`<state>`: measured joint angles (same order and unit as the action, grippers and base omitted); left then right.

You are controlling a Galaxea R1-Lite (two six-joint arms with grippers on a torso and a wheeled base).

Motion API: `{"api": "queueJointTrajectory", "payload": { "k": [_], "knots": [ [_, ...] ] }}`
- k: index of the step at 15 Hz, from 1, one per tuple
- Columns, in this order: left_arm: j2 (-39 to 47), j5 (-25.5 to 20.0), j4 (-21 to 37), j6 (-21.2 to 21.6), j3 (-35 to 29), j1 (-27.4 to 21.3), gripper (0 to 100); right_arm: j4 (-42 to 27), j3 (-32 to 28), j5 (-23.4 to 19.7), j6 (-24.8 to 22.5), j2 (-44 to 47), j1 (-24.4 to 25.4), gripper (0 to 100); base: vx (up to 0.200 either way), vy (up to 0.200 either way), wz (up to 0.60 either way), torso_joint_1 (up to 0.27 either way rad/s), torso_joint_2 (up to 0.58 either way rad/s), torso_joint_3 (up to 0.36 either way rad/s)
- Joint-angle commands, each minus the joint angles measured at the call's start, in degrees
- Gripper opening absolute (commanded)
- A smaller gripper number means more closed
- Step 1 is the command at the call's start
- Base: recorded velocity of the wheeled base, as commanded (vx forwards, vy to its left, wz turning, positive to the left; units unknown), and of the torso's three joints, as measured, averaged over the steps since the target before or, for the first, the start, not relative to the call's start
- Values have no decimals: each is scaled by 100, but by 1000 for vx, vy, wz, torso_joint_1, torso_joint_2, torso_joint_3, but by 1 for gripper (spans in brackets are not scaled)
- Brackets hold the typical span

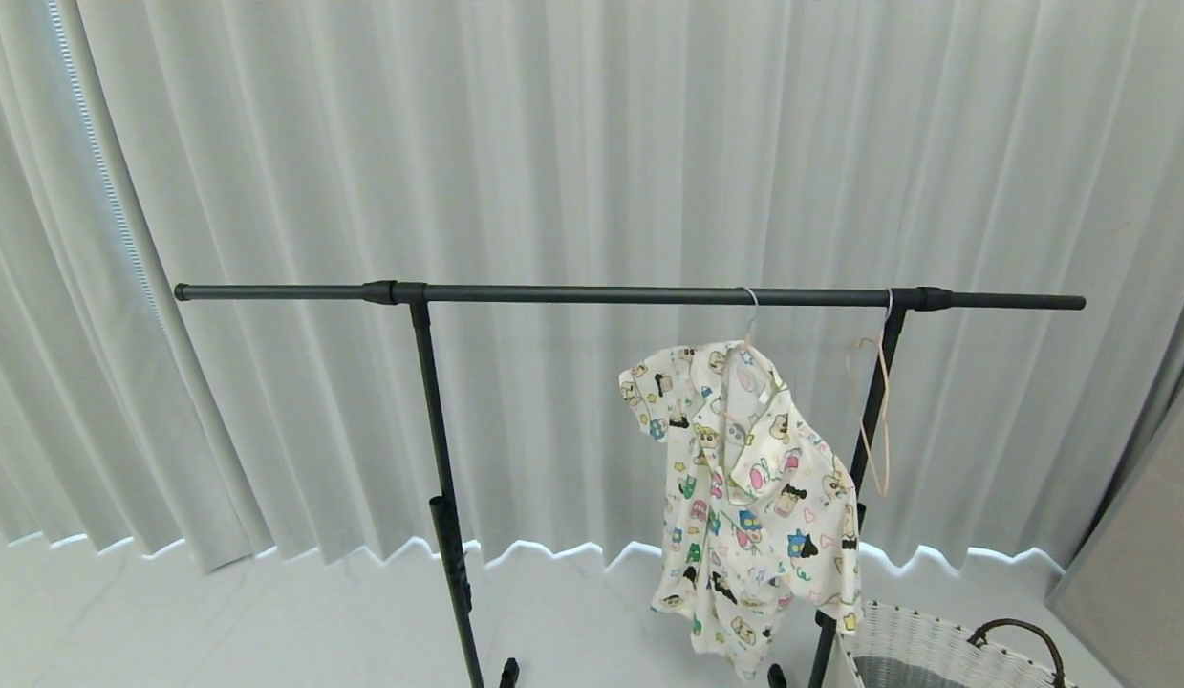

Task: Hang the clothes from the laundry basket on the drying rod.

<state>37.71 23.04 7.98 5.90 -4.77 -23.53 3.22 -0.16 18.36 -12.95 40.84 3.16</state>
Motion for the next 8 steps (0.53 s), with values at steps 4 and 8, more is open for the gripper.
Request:
{"api": "queueJointTrajectory", "payload": {
  "k": [4, 8],
  "knots": [
    [18, -1, 1, -1, 2, -3, 0, 3, 7, -8, 3, 12, 1, 100, 200, 0, 0, 0, 4, 1],
    [18, -1, 1, -1, 2, -3, 0, 3, 7, -17, 161, 91, 1, 100, 200, 0, 0, 2, 2, 1]
  ]
}}
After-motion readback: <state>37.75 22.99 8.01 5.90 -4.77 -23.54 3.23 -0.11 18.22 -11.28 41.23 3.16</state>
